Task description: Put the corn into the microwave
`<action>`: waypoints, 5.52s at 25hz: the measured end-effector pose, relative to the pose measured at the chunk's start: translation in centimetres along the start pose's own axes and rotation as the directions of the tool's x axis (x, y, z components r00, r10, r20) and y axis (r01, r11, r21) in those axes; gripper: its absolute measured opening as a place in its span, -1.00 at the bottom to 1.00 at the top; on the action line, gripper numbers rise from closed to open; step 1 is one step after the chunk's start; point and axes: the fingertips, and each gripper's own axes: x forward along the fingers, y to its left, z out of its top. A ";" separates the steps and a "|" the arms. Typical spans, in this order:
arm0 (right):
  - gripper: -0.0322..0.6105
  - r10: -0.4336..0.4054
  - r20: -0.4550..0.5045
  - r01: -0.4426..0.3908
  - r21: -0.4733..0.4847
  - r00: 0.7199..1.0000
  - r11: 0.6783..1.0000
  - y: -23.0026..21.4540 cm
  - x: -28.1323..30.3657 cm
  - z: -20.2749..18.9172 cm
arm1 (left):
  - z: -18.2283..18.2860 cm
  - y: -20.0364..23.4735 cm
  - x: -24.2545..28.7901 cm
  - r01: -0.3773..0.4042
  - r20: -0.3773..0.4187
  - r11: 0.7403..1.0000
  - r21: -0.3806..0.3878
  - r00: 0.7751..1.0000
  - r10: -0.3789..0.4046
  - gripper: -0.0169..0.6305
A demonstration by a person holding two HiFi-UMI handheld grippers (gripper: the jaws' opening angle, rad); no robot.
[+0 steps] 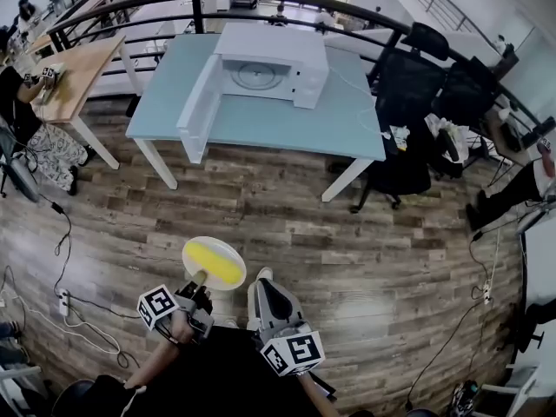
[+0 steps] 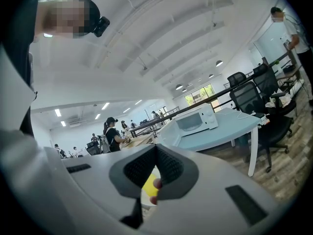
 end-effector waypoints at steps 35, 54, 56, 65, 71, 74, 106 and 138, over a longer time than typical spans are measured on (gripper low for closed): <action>-0.88 0.168 -0.024 -0.169 -0.027 0.986 0.985 -12.4 8.9 8.1 | 0.7 -8.9 12.8 0.019 0.161 1.000 -0.022 0.987 -0.015 -0.89; -0.87 0.127 -0.030 -0.128 -0.049 0.992 0.991 -15.2 10.5 8.9 | 1.7 -10.2 16.7 0.043 0.156 0.999 -0.015 0.987 -0.040 -0.89; -0.88 0.114 -0.027 -0.115 -0.053 0.993 0.992 -15.8 10.8 9.2 | 1.8 -10.6 17.4 0.047 0.152 0.999 -0.013 0.987 -0.044 -0.89; -0.88 0.071 -0.037 -0.073 -0.049 0.997 0.996 -17.8 12.7 9.4 | 3.1 -11.3 20.3 0.050 0.124 0.999 0.004 0.991 -0.050 -0.89; -0.87 0.066 -0.052 -0.068 -0.050 0.996 0.996 -18.9 14.9 9.3 | 4.3 -11.3 22.7 0.042 0.111 0.999 0.001 0.993 -0.042 -0.89; -0.88 0.058 -0.060 -0.061 -0.047 0.997 0.997 -19.9 16.0 9.5 | 4.8 -11.6 24.0 0.038 0.110 0.999 -0.002 0.993 -0.038 -0.89; -0.88 0.035 -0.120 -0.041 -0.043 0.992 0.998 -26.6 30.0 14.3 | 13.7 -17.1 37.9 0.001 0.093 1.000 -0.027 0.996 0.001 -0.89; -0.88 0.085 -0.136 -0.098 -0.092 0.987 0.991 -29.4 43.9 18.0 | 23.9 -19.8 49.6 0.004 0.136 0.999 -0.034 0.991 0.001 -0.88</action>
